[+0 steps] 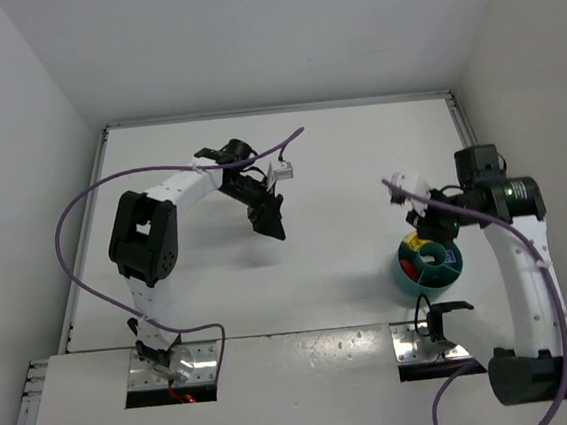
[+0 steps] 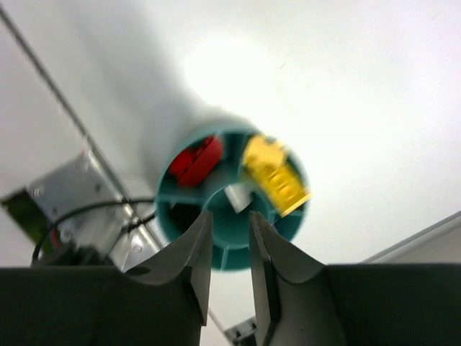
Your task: Sort the legos into containers by color
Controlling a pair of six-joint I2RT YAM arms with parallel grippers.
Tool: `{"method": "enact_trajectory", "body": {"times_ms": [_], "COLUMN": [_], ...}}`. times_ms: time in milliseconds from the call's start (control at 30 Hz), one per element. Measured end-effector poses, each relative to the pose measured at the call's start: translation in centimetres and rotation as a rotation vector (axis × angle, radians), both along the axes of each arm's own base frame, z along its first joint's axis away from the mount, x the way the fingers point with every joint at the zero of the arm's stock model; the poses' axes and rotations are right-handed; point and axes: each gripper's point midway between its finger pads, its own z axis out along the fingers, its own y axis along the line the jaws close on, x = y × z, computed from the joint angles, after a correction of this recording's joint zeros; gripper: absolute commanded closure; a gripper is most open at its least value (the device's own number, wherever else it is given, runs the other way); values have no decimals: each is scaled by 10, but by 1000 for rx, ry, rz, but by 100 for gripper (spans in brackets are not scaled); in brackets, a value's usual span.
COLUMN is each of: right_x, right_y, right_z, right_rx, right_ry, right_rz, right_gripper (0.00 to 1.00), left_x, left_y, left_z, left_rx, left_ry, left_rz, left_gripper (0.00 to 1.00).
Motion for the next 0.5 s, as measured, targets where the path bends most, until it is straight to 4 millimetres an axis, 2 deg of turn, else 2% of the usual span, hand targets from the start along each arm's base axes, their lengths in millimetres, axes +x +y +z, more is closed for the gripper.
{"method": "enact_trajectory", "body": {"times_ms": [67,167,233,300,400,500], "right_x": [26,76,113,140,174,199], "right_y": [5,9,12,14,18,18], "right_z": [16,33,34,31,29,25], "right_rx": [45,112,163,207,285,339], "right_ry": [-6,-5,-3,-2,-1,-7], "right_rz": [-49,-155,-244,-316,-429,-510], "right_gripper": [70,61,48,38,21,18], "left_x": [7,22,35,49,73,100], "left_y": [-1,0,3,9,27,60], "left_z": [-2,-4,-3,2,14,27], "left_rx": [16,54,84,98,91,74], "left_ry": [-9,-29,-48,-56,-60,-56], "left_rz": [32,107,177,256,387,540], "left_gripper": [1,1,1,1,1,1]}}
